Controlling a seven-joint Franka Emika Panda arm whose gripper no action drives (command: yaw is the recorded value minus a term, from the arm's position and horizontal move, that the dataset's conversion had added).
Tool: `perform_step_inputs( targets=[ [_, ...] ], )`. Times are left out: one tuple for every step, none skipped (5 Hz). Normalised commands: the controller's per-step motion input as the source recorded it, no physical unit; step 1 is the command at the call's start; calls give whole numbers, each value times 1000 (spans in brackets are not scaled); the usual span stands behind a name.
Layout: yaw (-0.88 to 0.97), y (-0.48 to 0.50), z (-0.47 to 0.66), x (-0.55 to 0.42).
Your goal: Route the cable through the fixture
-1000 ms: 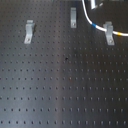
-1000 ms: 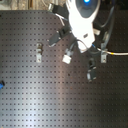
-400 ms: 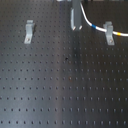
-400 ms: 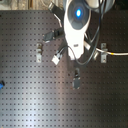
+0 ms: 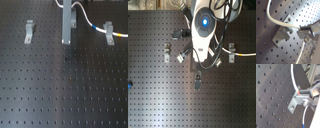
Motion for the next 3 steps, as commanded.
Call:
perform_step_inputs(
  targets=[
    [120, -111, 2, -5],
    [794, -261, 5, -20],
    [834, -224, 4, -38]
  ],
)
